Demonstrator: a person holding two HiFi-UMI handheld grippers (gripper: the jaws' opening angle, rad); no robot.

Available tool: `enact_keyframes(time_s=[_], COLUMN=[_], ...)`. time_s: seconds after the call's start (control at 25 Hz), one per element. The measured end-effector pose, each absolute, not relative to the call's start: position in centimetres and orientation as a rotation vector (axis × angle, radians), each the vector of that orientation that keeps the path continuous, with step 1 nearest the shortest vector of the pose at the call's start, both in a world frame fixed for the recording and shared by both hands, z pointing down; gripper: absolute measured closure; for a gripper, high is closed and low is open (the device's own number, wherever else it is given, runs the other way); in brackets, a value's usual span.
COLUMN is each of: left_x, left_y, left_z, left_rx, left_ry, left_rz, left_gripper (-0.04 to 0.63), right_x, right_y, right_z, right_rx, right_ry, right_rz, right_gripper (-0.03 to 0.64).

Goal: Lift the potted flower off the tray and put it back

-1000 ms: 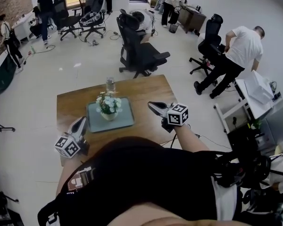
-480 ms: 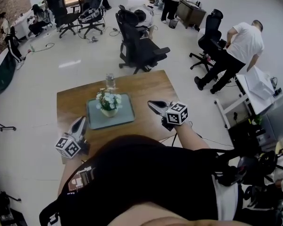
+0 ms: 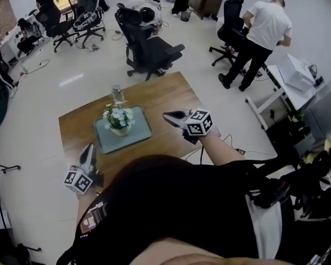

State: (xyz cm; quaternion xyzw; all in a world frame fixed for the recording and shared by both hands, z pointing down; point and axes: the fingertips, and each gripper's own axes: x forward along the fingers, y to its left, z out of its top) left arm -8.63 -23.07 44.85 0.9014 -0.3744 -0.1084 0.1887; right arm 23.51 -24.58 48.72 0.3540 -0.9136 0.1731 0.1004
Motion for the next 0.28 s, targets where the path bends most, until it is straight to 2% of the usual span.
enact_keyframes(time_s=[0.28], left_x=[-9.1], left_y=[-23.4], left_z=[46.0], left_rx=[2.508], left_ry=[-1.098], left_rz=[-0.306], left_gripper=[0.598], right_x=[22.2], right_y=[-26.1], right_z=[49.0], right_rx=[0.957], right_ry=[-2.697], right_rz=[0.491], right_gripper=[0.604])
